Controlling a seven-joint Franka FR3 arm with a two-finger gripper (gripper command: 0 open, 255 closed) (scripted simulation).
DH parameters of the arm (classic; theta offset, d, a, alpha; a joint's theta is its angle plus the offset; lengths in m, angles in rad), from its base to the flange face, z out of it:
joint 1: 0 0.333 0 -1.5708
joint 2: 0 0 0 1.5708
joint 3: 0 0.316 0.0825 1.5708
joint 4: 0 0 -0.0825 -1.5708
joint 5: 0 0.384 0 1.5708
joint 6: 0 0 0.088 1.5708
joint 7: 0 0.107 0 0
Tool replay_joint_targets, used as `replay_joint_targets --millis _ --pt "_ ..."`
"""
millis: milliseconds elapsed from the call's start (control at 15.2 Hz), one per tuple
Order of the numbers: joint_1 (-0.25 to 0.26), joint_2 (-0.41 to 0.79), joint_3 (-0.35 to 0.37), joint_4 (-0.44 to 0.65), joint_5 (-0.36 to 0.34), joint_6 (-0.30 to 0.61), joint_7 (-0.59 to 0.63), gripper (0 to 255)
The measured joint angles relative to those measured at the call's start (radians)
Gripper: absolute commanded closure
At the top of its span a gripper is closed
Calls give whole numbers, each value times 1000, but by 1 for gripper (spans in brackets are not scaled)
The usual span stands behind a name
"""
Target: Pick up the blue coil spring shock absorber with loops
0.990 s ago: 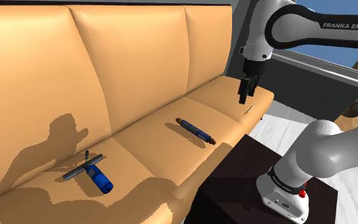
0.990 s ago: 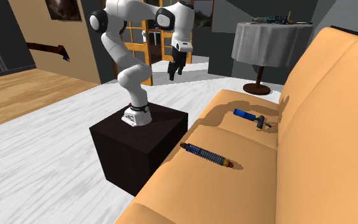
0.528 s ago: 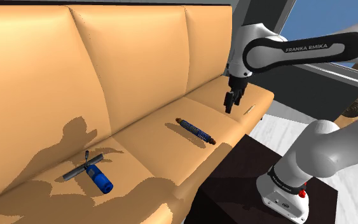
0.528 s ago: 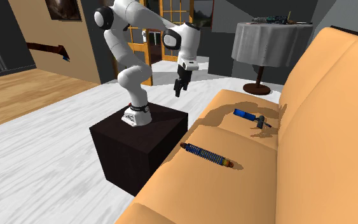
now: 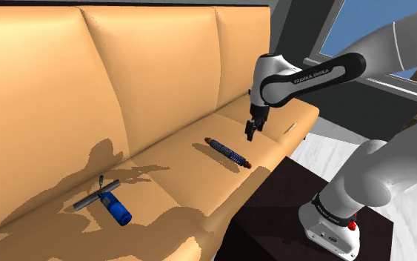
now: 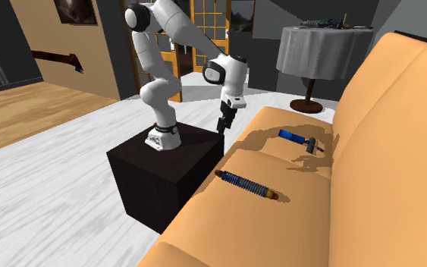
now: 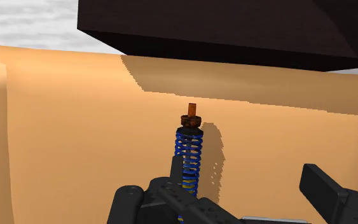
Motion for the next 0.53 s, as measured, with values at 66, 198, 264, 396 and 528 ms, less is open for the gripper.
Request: replay_joint_targets --millis 66,198,264,396,528 --pt "0 37 1 0 -4 41 3 0" --pt "-4 115 0 6 -15 121 4 0" --pt "-3 157 1 12 -20 161 9 0" --pt "-7 244 0 46 -31 222 12 0" --pt "-9 326 -2 73 -44 286 18 0"
